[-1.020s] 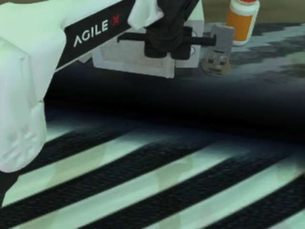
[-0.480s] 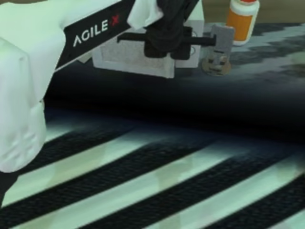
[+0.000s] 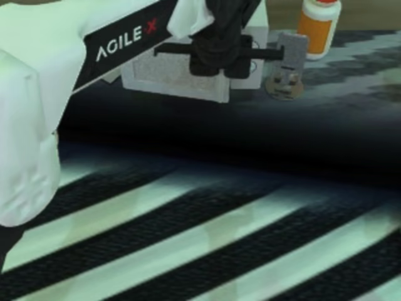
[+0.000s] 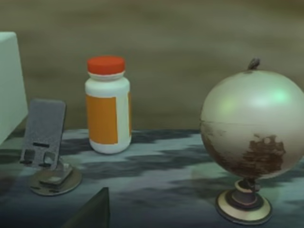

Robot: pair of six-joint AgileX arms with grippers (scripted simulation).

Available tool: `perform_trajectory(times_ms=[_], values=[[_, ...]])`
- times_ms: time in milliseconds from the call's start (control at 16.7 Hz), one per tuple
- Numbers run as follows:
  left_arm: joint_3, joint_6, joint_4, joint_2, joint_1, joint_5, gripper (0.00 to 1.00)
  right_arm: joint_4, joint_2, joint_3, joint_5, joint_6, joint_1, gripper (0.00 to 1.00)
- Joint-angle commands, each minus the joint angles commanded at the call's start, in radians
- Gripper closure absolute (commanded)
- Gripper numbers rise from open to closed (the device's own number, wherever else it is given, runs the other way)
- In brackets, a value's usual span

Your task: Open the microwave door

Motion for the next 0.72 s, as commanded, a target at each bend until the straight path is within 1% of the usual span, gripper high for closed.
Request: perform_trajectory(times_ms=[360, 720], values=[[-0.003, -0.004, 0.003, 0.002, -0.009, 0.008, 1.0, 0.0, 0.0, 0.0, 0.0, 0.0, 0.0, 0.0], [-0.083, 0.045, 0.044, -0.05, 0.004, 0.022, 1.0, 0.0, 0.0, 0.0, 0.0, 0.0, 0.0, 0.0]])
